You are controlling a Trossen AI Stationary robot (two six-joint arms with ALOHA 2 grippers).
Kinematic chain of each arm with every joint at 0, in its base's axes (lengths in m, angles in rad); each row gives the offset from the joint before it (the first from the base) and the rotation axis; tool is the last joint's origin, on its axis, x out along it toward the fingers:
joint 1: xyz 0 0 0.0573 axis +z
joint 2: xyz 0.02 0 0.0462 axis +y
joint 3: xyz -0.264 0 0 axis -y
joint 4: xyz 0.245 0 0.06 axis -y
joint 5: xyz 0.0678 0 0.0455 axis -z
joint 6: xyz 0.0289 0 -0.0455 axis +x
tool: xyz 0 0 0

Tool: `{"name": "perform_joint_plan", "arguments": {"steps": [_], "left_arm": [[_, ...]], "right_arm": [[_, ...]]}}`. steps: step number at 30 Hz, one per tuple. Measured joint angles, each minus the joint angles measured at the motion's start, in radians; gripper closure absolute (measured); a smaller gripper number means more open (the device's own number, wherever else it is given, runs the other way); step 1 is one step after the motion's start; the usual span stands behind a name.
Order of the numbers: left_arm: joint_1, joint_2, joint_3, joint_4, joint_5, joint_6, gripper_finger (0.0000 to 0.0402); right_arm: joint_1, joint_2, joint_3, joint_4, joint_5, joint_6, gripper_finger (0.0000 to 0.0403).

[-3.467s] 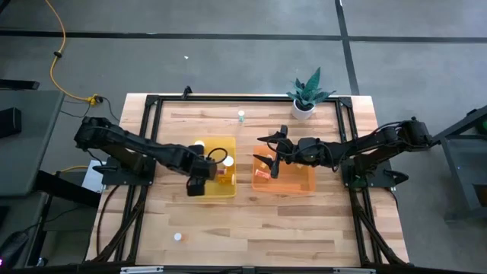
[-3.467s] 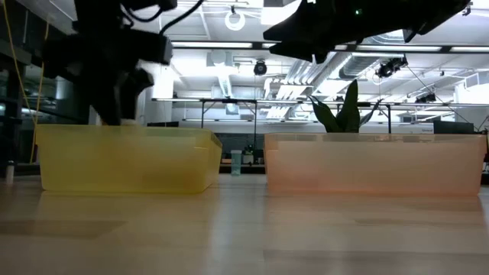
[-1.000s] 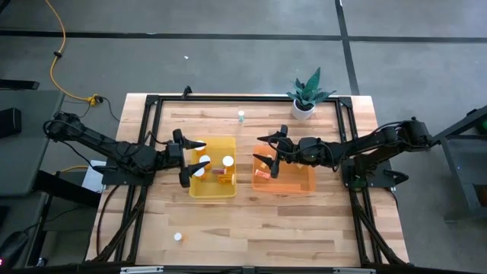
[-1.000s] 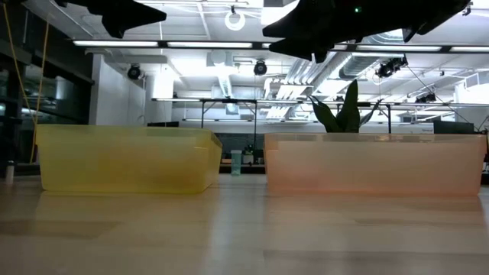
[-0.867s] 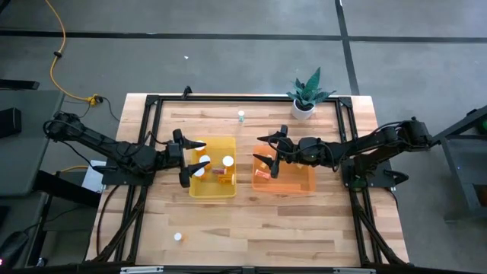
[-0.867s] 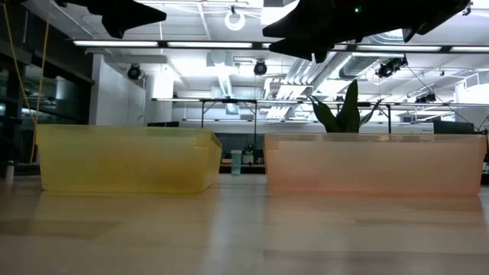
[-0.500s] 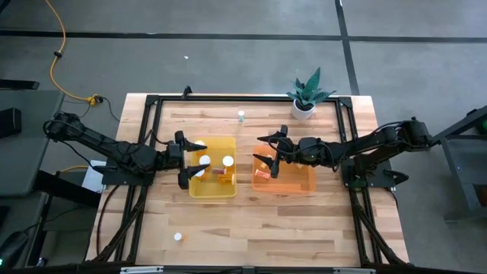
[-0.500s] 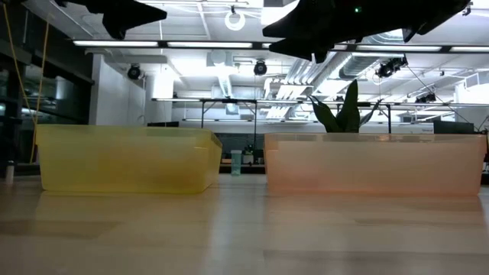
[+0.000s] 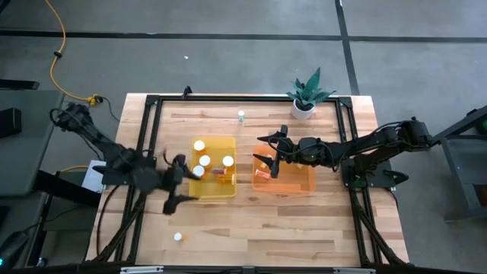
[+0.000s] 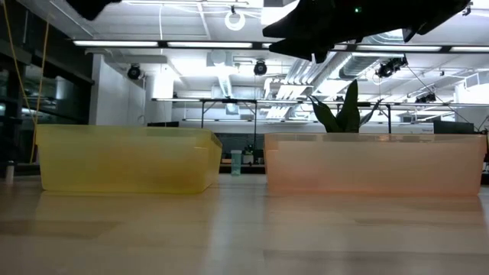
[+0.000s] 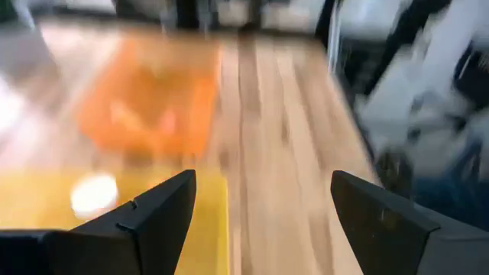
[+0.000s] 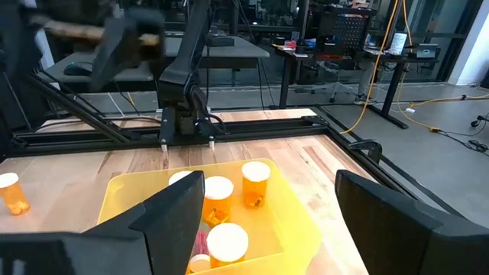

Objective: Pick and place medicine bottles into bin by pill shape (circle, oval)
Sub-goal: Put the small orange tablet bottle into the orange bin

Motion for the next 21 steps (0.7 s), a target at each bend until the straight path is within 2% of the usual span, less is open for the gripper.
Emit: {"name": "perform_joint_plan", "arguments": {"steps": [4, 11, 16, 21], "left_arm": [[-0.131, 0.150, 0.094, -0.154, -0.006, -0.122, 0.0110], [-0.321, 0.407, 0.195, -0.152, 0.014, -0.168, 0.0110], [-0.388, 0.521, 0.219, -0.154, 0.042, -0.195, 0.0110], [-0.401, 0.577, 0.219, -0.175, 0.098, -0.260, 0.0110]], "right_arm": [[0.000, 0.000, 0.000, 0.000, 0.000, 0.001, 0.0116], [0.000, 0.000, 0.000, 0.000, 0.000, 0.001, 0.0116], [0.000, 0.000, 0.000, 0.000, 0.000, 0.024, 0.0116], [0.000, 0.000, 0.000, 0.000, 0.000, 0.024, 0.0116]]}}
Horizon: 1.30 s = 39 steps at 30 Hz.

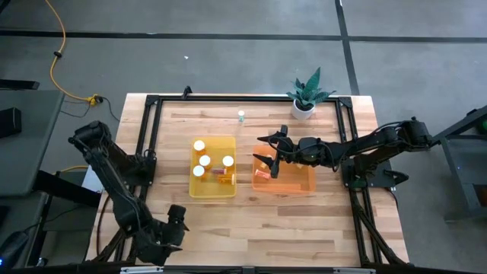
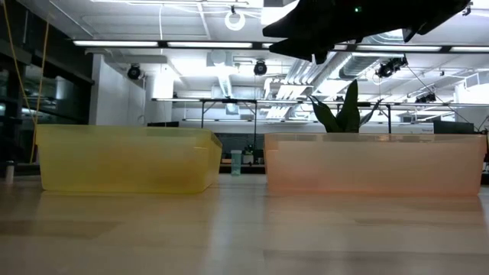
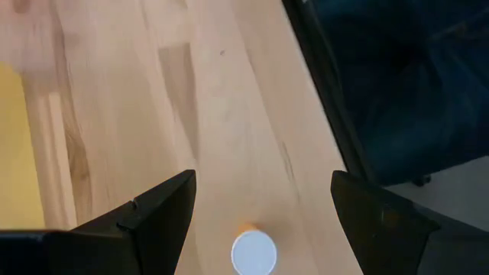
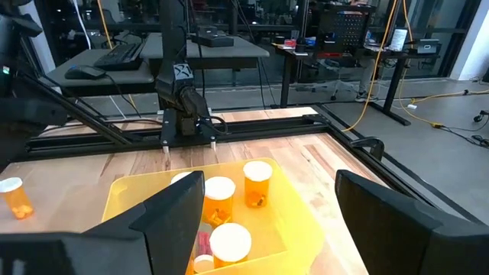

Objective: Pick and place medicine bottles into bin by pill shape (circle, oval)
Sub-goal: Put the small orange tablet bottle into the orange bin

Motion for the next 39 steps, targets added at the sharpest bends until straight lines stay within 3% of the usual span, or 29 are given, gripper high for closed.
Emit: {"name": "perform_joint_plan", "arguments": {"steps": [11, 25, 39], "left_arm": [[0.003, 0.107, 0.000, -0.017, 0.134, -0.023, 0.0110], [0.006, 0.169, 0.000, -0.121, 0.141, -0.022, 0.0112], [0.019, 0.169, 0.010, -0.118, 0.147, -0.021, 0.0206]], "right_arm": [[-0.001, 0.000, 0.000, 0.000, 0.000, -0.007, 0.0116], [-0.001, 0.000, 0.000, 0.000, 0.000, -0.007, 0.0116], [-0.001, 0.000, 0.000, 0.000, 0.000, -0.007, 0.0116]]}}
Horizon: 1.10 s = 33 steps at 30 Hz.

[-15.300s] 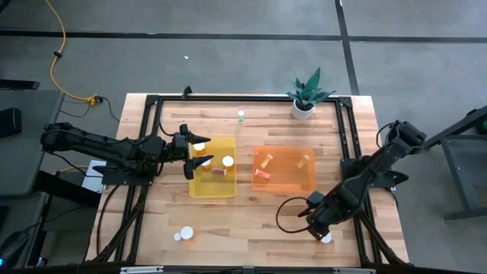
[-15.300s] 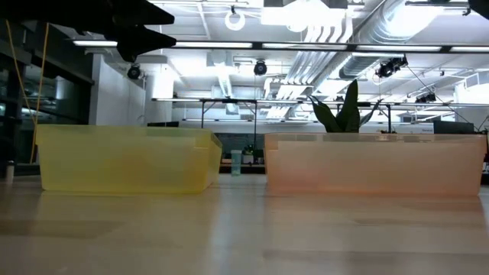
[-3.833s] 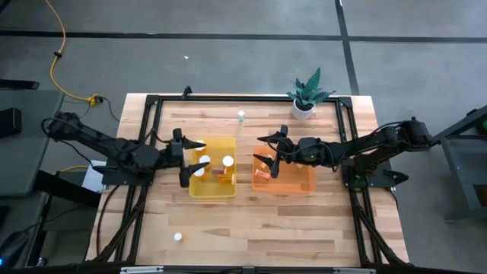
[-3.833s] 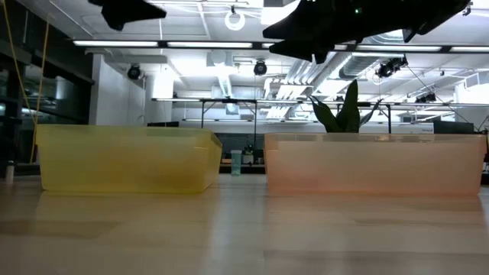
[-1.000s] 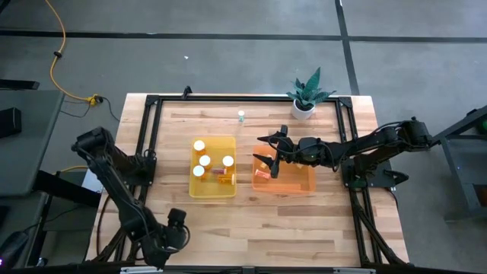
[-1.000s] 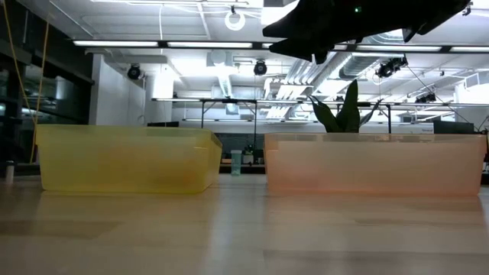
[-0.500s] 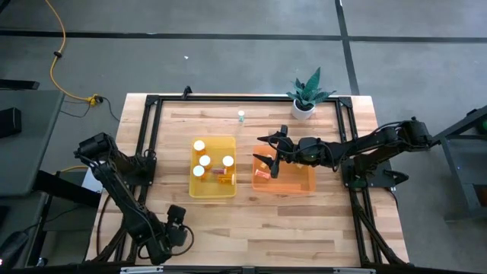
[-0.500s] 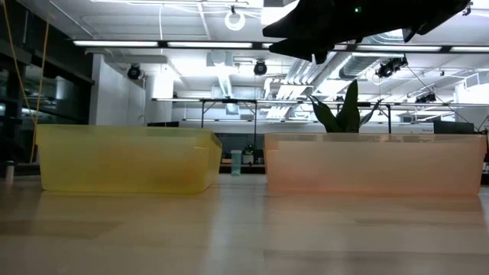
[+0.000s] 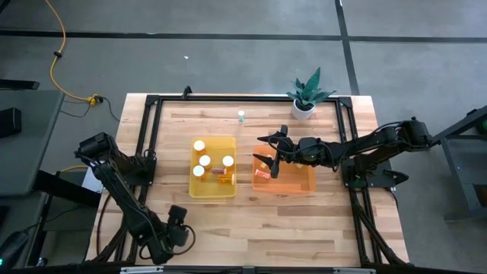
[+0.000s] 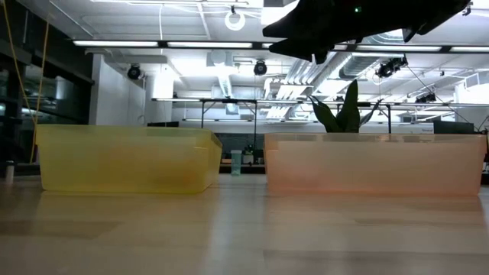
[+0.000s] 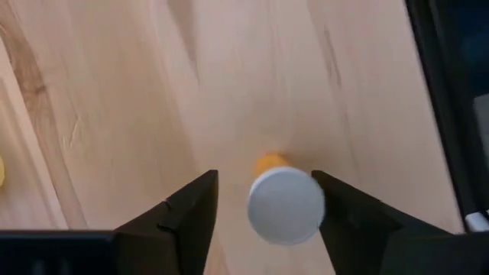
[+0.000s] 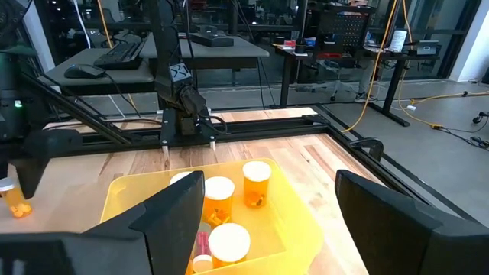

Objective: Pick and place medicine bottles into bin by pill shape (circle, oval)
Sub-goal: Put the small orange tablet bottle into the orange bin

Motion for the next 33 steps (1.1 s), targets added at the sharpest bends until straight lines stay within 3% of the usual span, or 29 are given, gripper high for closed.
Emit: {"name": "perform_joint_plan", "arguments": {"steps": [15, 24, 33], "left_arm": [[0.019, 0.000, 0.060, -0.058, 0.003, 0.050, 0.0288], [0.018, 0.000, 0.061, -0.063, 0.004, 0.045, 0.0286], [0.018, 0.000, 0.060, -0.062, 0.007, 0.030, 0.0260]], "right_arm": [[0.000, 0.000, 0.000, 0.000, 0.000, 0.000, 0.0116], [0.000, 0.000, 0.000, -0.001, 0.000, 0.000, 0.0116], [0.000, 0.000, 0.000, 0.000, 0.000, 0.000, 0.0116]]}}
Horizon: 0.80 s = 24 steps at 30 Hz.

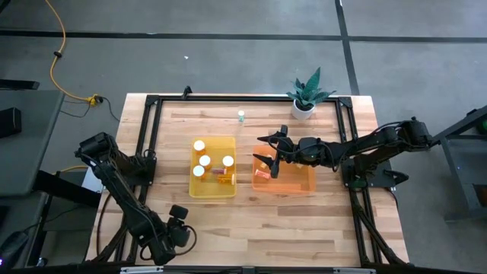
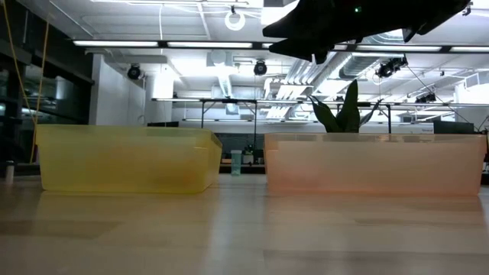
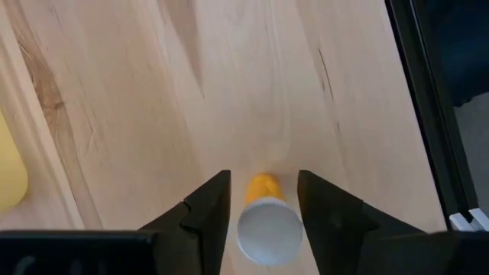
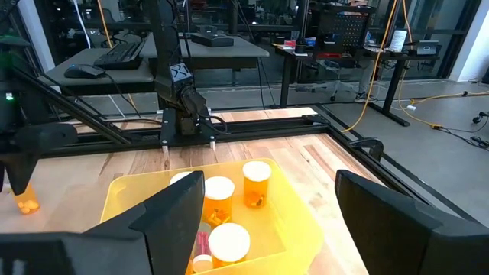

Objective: Pick and place medicine bottles into bin by pill shape (circle, oval)
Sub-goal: Put the small orange tablet bottle into the orange bin

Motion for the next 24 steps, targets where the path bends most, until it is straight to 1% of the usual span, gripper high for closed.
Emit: {"name": "perform_joint_plan", "arguments": {"steps": [8, 12, 18, 24], "left_arm": [[0.000, 0.000, 0.000, 0.010, 0.040, -0.031, 0.0215], [0.000, 0.000, 0.000, 0.007, 0.044, -0.031, 0.0195], [0.000, 0.000, 0.000, -0.045, 0.051, -0.040, 0.0188], [0.000, 0.000, 0.000, -0.043, 0.041, -0.039, 0.0188]], "right_arm": [[0.000, 0.000, 0.000, 0.000, 0.000, 0.000, 0.0116], [0.000, 0.000, 0.000, 0.000, 0.000, 0.000, 0.0116], [0.000, 0.000, 0.000, 0.000, 0.000, 0.000, 0.0116], [0.000, 0.000, 0.000, 0.000, 0.000, 0.000, 0.0116]]}}
